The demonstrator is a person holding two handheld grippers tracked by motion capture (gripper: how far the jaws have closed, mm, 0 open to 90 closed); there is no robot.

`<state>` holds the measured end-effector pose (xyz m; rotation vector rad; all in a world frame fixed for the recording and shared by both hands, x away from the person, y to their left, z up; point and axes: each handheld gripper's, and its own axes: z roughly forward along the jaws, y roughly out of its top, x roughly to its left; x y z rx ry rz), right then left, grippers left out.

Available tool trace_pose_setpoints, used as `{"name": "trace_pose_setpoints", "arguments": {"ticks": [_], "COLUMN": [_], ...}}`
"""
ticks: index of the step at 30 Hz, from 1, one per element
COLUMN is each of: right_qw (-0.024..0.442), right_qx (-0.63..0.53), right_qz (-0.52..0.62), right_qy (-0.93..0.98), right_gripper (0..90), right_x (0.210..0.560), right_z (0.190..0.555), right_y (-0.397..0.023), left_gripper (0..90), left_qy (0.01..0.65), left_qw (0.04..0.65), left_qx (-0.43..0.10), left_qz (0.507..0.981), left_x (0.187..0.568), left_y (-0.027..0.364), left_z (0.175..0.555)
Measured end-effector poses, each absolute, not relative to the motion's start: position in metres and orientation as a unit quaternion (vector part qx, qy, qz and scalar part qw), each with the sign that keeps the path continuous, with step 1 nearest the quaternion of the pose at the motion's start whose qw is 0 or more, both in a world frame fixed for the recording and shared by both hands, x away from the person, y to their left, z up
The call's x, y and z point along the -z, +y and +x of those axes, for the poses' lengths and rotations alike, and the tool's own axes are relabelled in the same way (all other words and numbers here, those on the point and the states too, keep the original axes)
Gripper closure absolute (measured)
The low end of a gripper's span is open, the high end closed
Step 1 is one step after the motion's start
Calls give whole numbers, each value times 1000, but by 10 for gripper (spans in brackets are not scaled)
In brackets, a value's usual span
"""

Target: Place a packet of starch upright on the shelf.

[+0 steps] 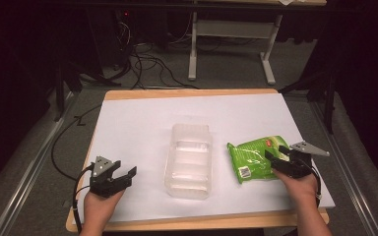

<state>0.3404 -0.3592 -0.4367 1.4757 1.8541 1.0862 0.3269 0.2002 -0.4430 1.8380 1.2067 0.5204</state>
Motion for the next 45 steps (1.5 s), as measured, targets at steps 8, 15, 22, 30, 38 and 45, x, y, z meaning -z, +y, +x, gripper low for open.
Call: {"name": "trace_pose_setpoints", "arguments": {"ticks": [8, 15, 22, 30, 38, 45], "right_qw": [251, 229, 200, 146, 150, 202], "right_qx": [-388, -362, -353, -397, -440, -446], "right_qz": [590, 636, 658, 661, 620, 569], "right_qy": [662, 642, 635, 619, 632, 661], "right_gripper": [275, 252, 259, 523, 856, 889], "right_x": [445, 458, 470, 474, 464, 448], "right_z": [343, 344, 345, 343, 339, 335], "right_y": [-384, -403, -411, -417, -411, -396], "left_gripper": [352, 353, 353, 353, 353, 353], "left_qy": [474, 468, 465, 463, 459, 458], "left_qw": [420, 416, 413, 410, 404, 402], "left_qx": [-209, -210, -210, -211, -212, -213], "left_qz": [745, 751, 754, 757, 762, 764], "left_x": [443, 443, 444, 445, 445, 445], "left_y": [197, 196, 195, 193, 191, 191], "left_z": [327, 326, 326, 327, 327, 327]}}
